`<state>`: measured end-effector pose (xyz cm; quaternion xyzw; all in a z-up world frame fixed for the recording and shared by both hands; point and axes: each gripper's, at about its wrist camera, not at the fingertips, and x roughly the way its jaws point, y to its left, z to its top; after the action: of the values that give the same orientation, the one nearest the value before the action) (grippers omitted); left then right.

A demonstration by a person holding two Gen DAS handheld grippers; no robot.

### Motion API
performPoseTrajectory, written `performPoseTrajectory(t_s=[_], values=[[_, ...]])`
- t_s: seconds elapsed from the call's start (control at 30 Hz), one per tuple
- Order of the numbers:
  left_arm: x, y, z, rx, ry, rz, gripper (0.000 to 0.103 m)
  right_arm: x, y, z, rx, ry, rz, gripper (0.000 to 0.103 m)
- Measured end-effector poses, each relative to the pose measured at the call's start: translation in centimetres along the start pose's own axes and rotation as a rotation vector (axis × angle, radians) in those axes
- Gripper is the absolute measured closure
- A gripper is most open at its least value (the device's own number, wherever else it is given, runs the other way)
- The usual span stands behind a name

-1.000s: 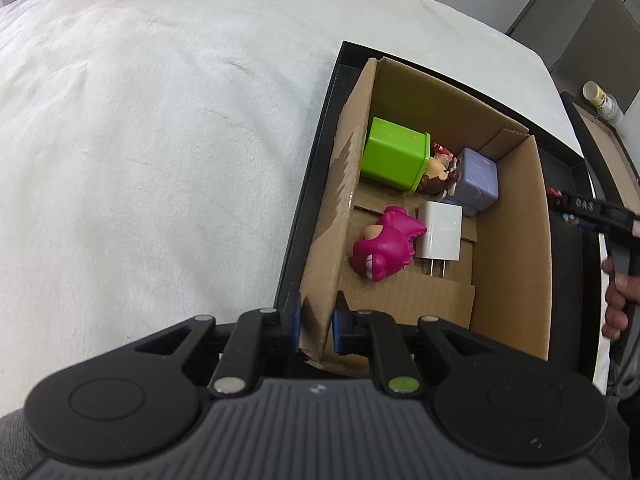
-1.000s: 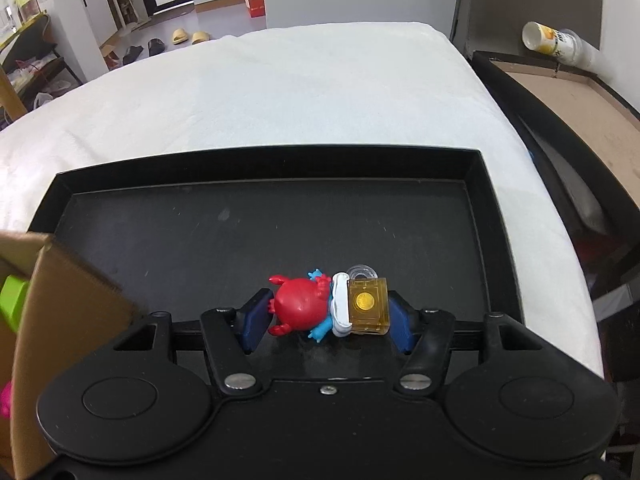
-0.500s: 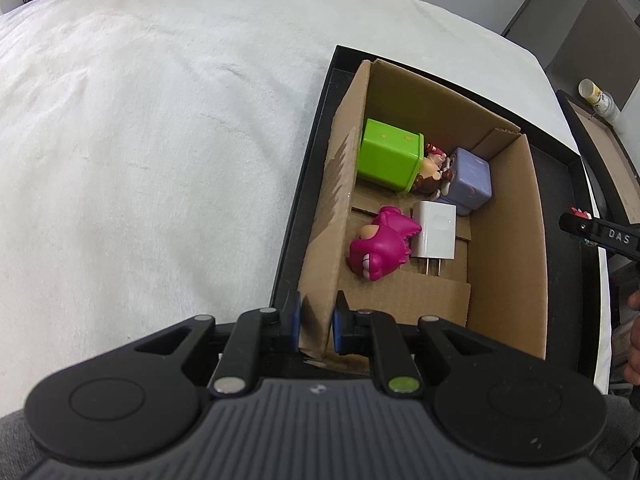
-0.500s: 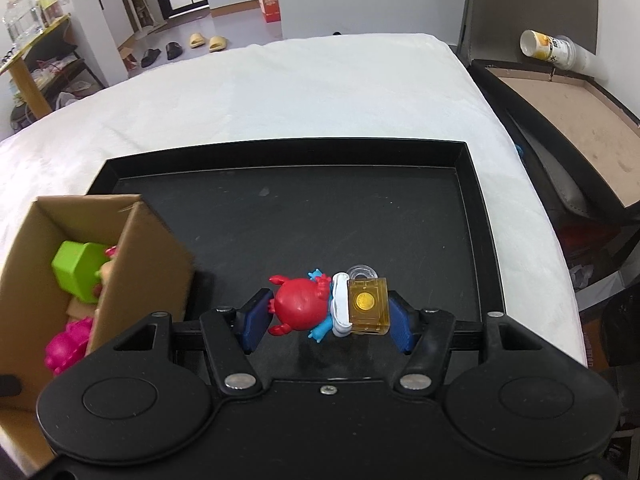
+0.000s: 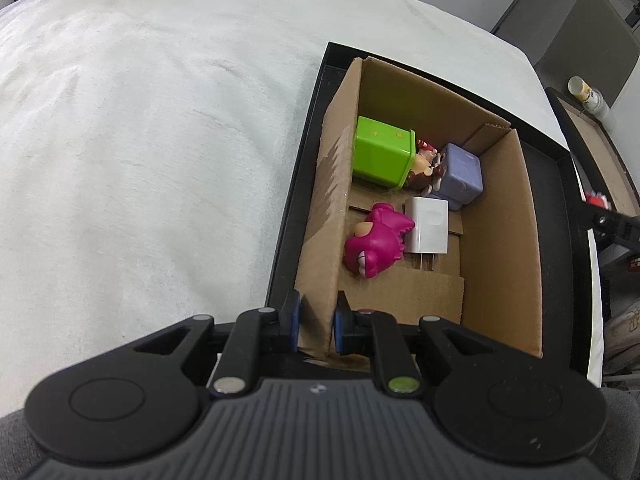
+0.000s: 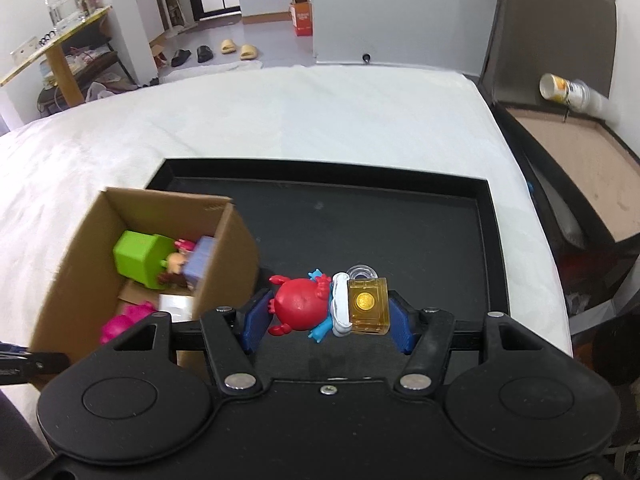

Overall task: Organize rigid objects
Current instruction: 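Carry the toy car into the box and open the right gripper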

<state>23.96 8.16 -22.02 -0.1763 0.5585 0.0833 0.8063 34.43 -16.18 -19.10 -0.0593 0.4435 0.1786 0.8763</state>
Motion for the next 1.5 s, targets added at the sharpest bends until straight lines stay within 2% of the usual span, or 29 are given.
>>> performPoseTrajectory(t_s=[0.43, 0.83, 1.17, 1.43, 1.5], values=[[0.1, 0.9, 0.1, -0.016, 0.016, -0.050, 0.087, -2.0, 6.0, 1.5, -0.126, -0.046, 0.028, 0.044], [0.3, 1.6, 0.2, -0.030, 0.021, -0.085, 0.087, -1.0, 11.3, 1.3, -0.294, -0.014, 0.061, 0.044], [0.4, 2.1, 0.3, -0.054, 0.024, -0.111, 0.086, 1.8, 14.0, -0.8, -0.522, 0.126, 0.084, 0.044], [0.3, 2.5, 0.3, -0.056, 0.027, -0.126, 0.086, 3.6, 16.6, -2.3, -0.598, 0.243, 0.130, 0.044], [0.3, 2.5, 0.3, -0.059, 0.027, -0.126, 0.086, 4.0, 16.8, -2.4, -0.579, 0.276, 0.159, 0.044]])
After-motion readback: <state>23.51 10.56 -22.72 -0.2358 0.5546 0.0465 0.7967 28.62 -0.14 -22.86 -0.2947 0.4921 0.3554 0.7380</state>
